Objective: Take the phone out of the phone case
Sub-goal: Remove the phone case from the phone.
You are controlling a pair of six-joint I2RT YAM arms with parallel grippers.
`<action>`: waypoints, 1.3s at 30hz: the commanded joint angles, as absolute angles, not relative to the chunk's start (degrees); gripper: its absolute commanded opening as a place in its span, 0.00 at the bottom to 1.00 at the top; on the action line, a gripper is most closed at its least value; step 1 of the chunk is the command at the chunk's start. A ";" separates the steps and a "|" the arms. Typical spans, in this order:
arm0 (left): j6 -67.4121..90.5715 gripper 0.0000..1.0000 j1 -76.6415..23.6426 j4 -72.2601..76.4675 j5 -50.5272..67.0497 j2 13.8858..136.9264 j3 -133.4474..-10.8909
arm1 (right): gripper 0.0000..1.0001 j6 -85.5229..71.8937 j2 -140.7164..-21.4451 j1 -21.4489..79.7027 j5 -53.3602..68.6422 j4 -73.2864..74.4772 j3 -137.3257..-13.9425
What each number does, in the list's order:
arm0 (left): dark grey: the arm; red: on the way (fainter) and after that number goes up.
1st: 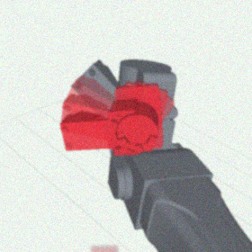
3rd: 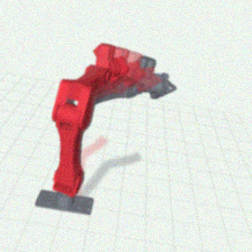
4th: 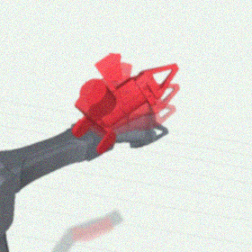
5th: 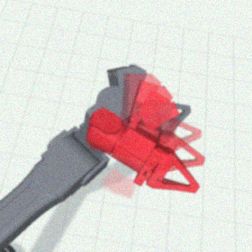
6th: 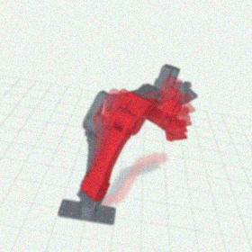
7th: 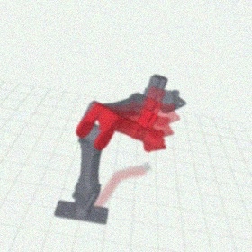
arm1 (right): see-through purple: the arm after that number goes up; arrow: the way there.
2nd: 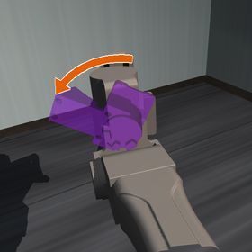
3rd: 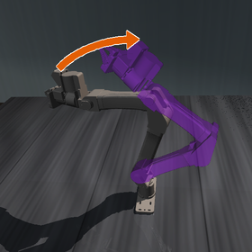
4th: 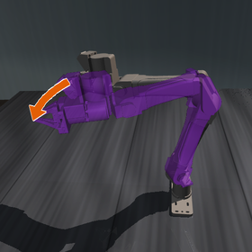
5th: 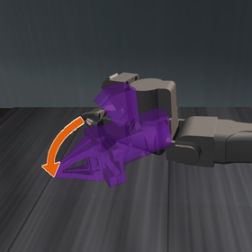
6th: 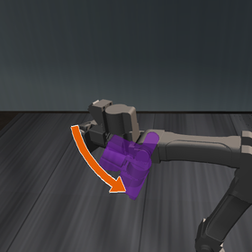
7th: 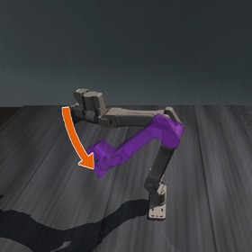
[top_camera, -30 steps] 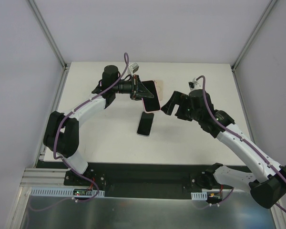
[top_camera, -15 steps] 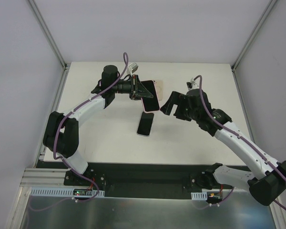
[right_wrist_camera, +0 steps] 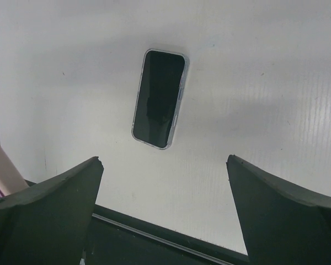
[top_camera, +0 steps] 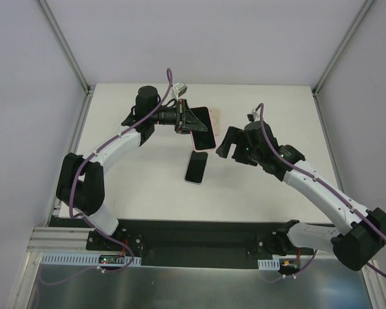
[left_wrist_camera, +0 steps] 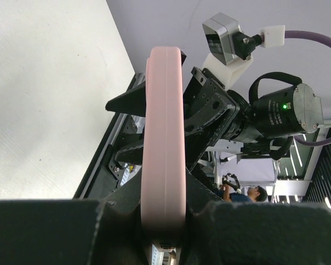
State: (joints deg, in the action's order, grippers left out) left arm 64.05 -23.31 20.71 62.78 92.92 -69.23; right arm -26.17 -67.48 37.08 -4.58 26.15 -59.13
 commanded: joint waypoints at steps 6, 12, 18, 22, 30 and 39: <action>64.25 0.00 -23.64 24.87 65.39 90.26 -72.07 | 0.99 -25.66 -57.66 37.44 -6.24 26.28 -59.33; 64.07 0.00 -23.64 24.87 66.97 91.93 -73.21 | 0.99 -26.63 -57.30 37.44 -1.95 23.56 -60.11; 64.16 0.00 -23.64 24.96 67.24 92.11 -73.74 | 0.99 -27.33 -58.71 37.44 -1.05 22.33 -60.21; 63.98 0.00 -23.64 24.87 67.41 91.85 -73.21 | 0.99 -27.86 -58.10 37.35 -0.53 21.88 -59.68; 63.63 0.00 -23.64 24.79 67.59 92.11 -72.69 | 0.99 -28.04 -54.93 37.35 -0.97 22.32 -58.97; 63.63 0.00 -23.64 24.79 67.76 92.29 -73.04 | 0.99 -28.21 -56.69 37.44 -0.53 21.45 -58.98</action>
